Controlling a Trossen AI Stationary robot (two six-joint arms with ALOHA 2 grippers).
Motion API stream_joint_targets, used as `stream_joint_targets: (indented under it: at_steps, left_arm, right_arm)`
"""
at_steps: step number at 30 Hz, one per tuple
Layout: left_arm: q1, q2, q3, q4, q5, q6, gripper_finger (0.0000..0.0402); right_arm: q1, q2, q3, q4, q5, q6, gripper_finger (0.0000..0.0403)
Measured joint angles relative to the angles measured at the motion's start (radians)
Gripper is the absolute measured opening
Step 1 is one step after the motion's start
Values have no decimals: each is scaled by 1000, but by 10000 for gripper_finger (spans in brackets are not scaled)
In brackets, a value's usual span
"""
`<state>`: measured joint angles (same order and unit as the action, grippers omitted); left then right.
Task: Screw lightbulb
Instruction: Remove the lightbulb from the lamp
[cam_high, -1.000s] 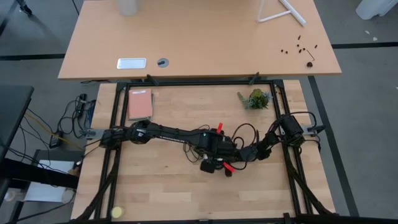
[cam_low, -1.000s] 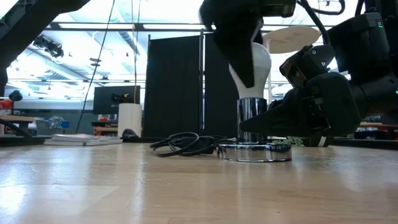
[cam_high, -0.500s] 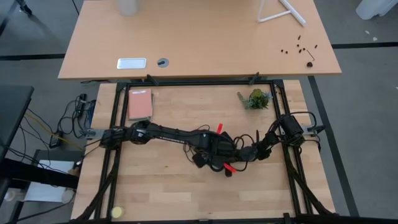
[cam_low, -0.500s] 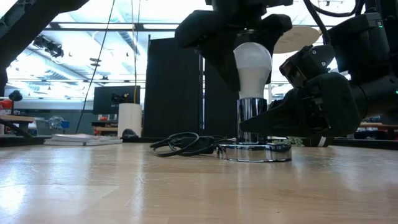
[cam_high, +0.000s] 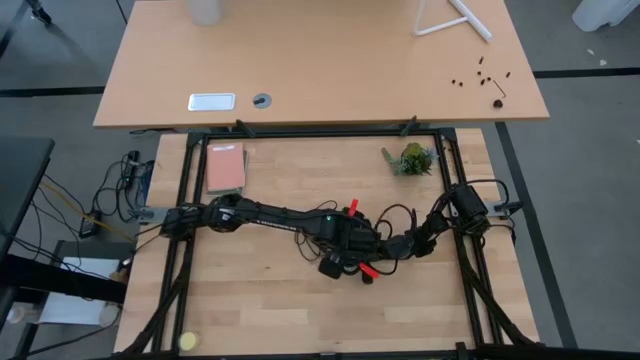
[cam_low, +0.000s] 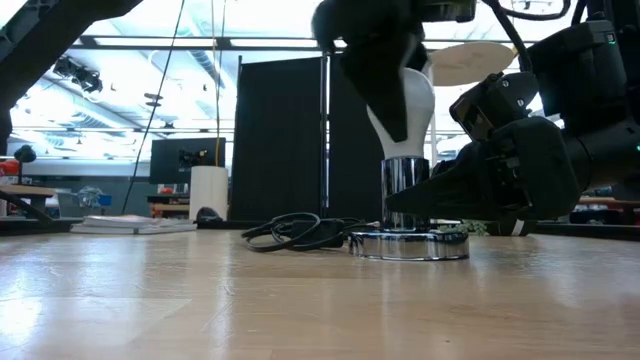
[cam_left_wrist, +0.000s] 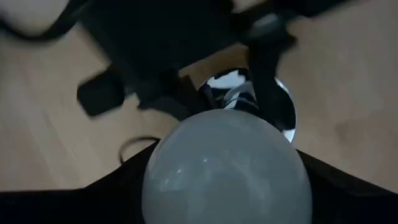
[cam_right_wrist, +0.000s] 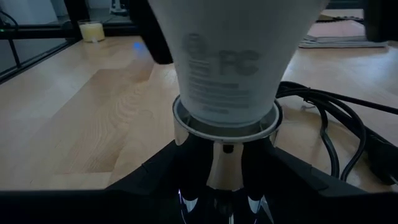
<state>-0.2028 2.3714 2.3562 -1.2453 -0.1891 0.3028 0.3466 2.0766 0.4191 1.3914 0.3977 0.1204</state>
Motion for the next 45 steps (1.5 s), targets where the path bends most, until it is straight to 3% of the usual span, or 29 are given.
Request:
stream_joint_targets:
  at_steps: [10,12,15,23,31,39,45]
  left_arm:
    - [2,0,0,13,13,-759,270]
    - [2,0,0,13,17,-861,271]
    - [2,0,0,16,26,-894,275]
    - [5,0,0,27,50,-682,320]
    - [13,0,0,0,34,-296,370]
    - [14,0,0,-42,-28,35,381]
    - [5,0,0,-39,-16,323,381]
  right_arm:
    - [0,0,0,0,0,4,197]
    - [0,0,0,0,0,4,197]
    - [0,0,0,0,0,5,197]
    - [0,0,0,-1,-1,8,197]
    - [0,0,0,-1,-1,7,197]
    - [0,0,0,-2,-1,4,197]
    - [0,0,0,-1,0,4,197]
